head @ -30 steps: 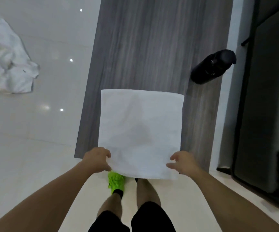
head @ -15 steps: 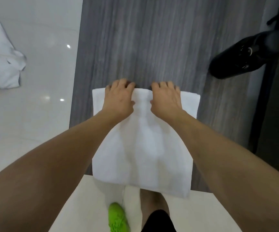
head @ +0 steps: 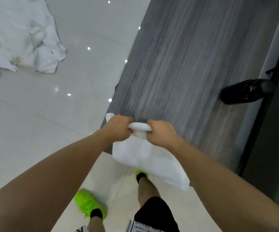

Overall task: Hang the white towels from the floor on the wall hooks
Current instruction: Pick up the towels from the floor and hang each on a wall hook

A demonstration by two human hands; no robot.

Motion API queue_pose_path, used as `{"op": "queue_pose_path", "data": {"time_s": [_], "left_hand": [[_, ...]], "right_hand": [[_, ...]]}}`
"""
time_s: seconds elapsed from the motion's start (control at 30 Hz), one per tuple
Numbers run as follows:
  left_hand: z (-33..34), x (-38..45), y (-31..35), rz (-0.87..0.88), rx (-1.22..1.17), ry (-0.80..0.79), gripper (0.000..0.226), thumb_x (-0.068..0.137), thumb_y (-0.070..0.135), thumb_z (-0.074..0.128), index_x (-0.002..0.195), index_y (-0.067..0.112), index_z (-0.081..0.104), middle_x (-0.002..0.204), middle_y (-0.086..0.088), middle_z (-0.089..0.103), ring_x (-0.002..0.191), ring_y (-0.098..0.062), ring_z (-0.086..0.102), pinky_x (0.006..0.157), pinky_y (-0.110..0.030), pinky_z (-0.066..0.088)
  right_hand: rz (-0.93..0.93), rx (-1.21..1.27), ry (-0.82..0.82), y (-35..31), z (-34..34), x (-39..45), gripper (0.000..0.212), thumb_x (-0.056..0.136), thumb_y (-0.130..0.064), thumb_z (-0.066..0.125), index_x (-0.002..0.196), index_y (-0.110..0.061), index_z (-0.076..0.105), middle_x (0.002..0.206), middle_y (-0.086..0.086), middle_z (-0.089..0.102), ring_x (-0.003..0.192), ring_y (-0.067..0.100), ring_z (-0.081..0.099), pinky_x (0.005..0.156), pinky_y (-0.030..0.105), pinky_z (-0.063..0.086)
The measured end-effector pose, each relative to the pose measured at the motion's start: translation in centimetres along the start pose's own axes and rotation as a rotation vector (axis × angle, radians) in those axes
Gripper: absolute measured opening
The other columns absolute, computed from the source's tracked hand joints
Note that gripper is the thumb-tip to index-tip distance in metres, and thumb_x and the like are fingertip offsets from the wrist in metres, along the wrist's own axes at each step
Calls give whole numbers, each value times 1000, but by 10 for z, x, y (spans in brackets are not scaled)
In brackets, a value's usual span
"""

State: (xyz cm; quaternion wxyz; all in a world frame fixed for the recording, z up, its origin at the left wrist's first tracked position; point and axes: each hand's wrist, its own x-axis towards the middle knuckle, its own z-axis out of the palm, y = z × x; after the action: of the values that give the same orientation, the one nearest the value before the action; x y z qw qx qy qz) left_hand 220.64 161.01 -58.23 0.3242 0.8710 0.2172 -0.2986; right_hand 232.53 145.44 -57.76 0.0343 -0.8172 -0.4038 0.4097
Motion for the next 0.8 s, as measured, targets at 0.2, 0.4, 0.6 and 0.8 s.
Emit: {"op": "queue_pose_path", "data": {"time_s": [0.2, 0.4, 0.6, 0.8], "left_hand": [[-76, -148, -75, -167, -96, 212, 8, 87, 27, 63, 90, 21, 58, 87, 1, 60, 82, -21, 53, 68, -29, 37], [-160, -352, -168, -272, -154, 491, 13, 87, 25, 63, 79, 26, 53, 78, 4, 59, 77, -19, 56, 57, -28, 38], [-195, -608, -284, -451, -192, 830, 15, 88, 24, 59, 75, 28, 51, 78, 6, 57, 76, -17, 54, 56, -26, 36], [-137, -859, -389, -727, -345, 1284, 15, 86, 25, 62, 75, 30, 53, 79, 7, 58, 77, -18, 55, 57, -29, 40]], "right_hand": [[-179, 13, -45, -178, -45, -25, 27, 82, -42, 67, 64, -27, 54, 64, -9, 57, 69, 17, 59, 56, 29, 38], [-429, -134, 96, -411, -53, -78, 31, 82, -34, 68, 59, -20, 52, 62, -3, 59, 59, 14, 55, 51, 29, 37], [-790, -117, 209, -668, -3, -162, 32, 90, -31, 53, 60, -21, 48, 60, -3, 56, 60, 17, 55, 56, 35, 42], [-1191, -272, 297, -916, 97, -267, 32, 87, -33, 55, 58, -21, 46, 57, -3, 53, 56, 15, 49, 47, 29, 27]]}}
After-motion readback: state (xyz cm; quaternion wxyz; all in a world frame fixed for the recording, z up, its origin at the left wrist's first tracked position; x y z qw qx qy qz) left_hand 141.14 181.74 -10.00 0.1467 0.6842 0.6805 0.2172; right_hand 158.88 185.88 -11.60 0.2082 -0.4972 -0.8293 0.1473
